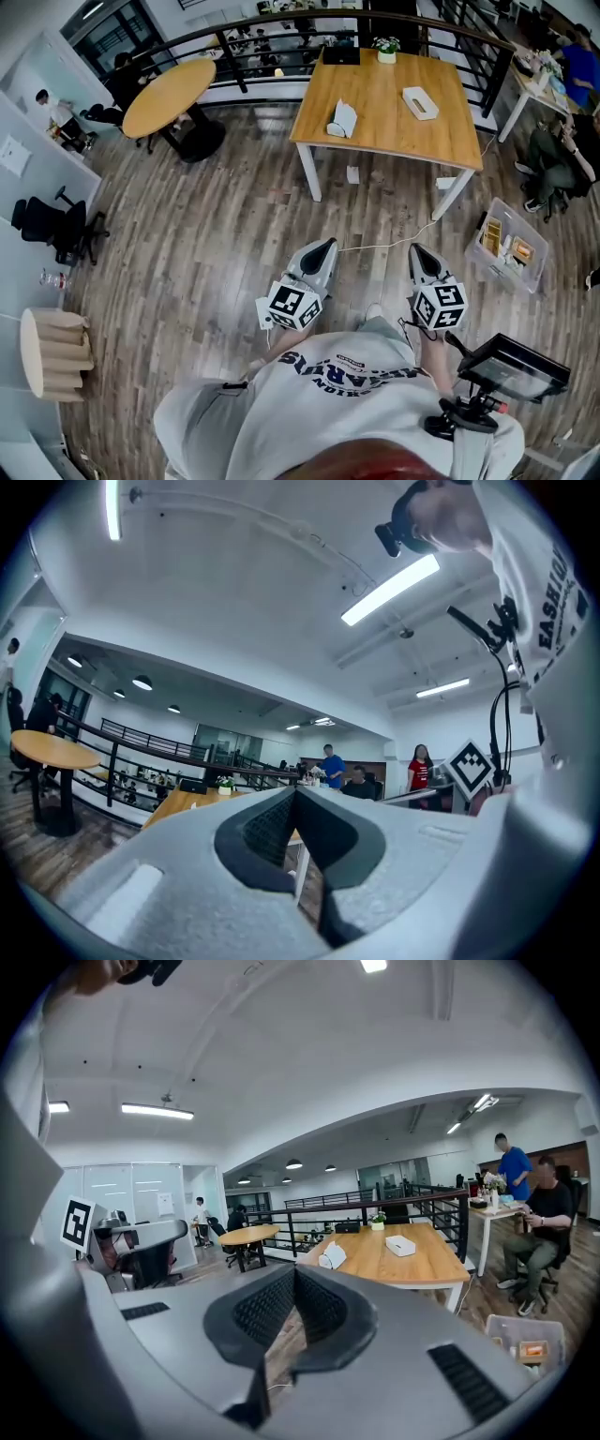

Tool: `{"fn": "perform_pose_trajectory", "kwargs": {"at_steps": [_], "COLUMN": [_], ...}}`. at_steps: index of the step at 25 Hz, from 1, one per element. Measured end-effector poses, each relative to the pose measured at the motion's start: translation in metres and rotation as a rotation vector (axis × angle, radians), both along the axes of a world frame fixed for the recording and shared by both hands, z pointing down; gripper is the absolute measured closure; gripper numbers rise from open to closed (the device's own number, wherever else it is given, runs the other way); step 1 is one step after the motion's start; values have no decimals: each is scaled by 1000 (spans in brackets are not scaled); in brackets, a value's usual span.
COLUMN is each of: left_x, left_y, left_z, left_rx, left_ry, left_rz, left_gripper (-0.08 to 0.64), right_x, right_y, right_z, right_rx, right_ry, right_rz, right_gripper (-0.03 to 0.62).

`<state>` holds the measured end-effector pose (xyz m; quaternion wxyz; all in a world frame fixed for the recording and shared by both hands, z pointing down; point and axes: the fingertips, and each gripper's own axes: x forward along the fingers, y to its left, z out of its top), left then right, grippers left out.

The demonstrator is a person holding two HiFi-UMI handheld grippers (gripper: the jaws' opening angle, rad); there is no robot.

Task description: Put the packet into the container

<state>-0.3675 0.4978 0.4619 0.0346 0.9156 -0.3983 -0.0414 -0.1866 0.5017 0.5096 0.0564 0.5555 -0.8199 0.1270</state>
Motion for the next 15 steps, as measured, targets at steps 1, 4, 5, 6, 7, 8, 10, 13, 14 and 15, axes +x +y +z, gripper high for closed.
{"fn": "perform_pose_trajectory", "kwargs": {"at_steps": [1, 4, 5, 6, 7, 8, 10, 13, 14, 15], "left_x": [-1, 3, 8, 14, 21, 28, 41, 54, 59, 63], "left_y": [-4, -16, -23, -32, -42, -52, -68, -84, -88, -94], "left_z": [1, 0, 1, 3, 6, 9, 13, 17, 17, 17], "left_rx": [-8, -15, -14, -16, -21, -29, -44, -56, -58, -60], "left_ry": [0, -4, -8, -12, -17, -21, -26, -33, -36, -38], "left_rz": [-11, -41, -46, -51, -55, -58, -61, -65, -69, -74], "left_gripper": [558, 558, 558, 558, 558, 558, 558, 558, 558, 558], "right_x": [1, 10, 16, 22, 28, 35, 47, 61, 66, 71], "right_y": [-3, -17, -24, -33, -42, -51, -66, -81, -86, -90], "right_z": [-1, -4, -3, -2, 1, 4, 10, 16, 17, 17], "right_rx": [-1, -5, -5, -6, -9, -13, -24, -38, -40, -41], "right_ry": [3, 12, 11, 10, 6, 2, -7, -15, -18, -19], "right_rz": [1, 6, 5, 3, 0, -2, -4, -3, -4, -5], "right_gripper": [584, 584, 584, 584, 584, 584, 584, 584, 584, 584]}}
